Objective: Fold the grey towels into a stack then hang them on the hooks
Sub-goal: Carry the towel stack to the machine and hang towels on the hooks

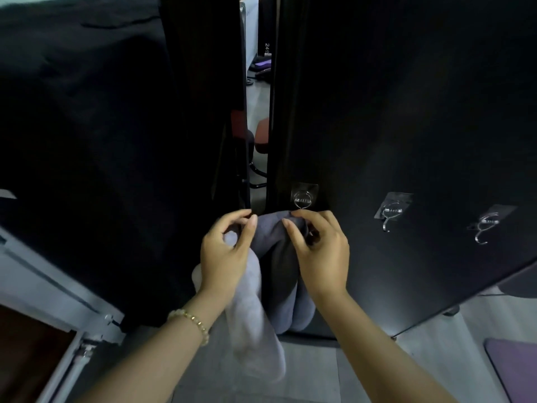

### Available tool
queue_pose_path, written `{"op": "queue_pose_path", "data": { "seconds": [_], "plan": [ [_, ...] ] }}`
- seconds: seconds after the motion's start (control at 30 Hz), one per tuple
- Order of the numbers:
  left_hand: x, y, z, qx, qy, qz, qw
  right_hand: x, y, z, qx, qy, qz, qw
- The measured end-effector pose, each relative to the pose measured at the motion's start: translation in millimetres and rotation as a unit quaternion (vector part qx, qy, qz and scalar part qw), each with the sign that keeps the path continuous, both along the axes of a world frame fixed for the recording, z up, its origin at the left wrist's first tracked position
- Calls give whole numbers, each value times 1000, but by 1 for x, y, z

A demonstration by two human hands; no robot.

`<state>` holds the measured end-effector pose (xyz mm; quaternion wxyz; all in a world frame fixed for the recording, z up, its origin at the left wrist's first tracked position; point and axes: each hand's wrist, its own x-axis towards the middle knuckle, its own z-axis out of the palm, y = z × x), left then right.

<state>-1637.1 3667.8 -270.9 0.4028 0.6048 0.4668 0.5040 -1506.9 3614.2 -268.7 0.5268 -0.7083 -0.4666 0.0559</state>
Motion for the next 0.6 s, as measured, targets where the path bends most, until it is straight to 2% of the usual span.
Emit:
{"op": "queue_pose_path", "data": {
  "seconds": [0.17,0.33,0.4,0.5,0.6],
  "plan": [
    [-25,-5,14,4,5,10,1000,1,-9,6,-23,-81,7,996],
    [-37,-8,31,-8,14,9,1000,4,-7,13,-85,-116,18,989],
    [-41,-14,44,-1,23,-15,1000,1,-13,20,-77,-119,21,990],
    [-42,-28,71,-7,13,-59,998,-8,-34,39,-31,-57,103,993],
    [-42,-44,103,-13,1,-110,994,-22,-63,68,-46,76,270,959]
  ]
}}
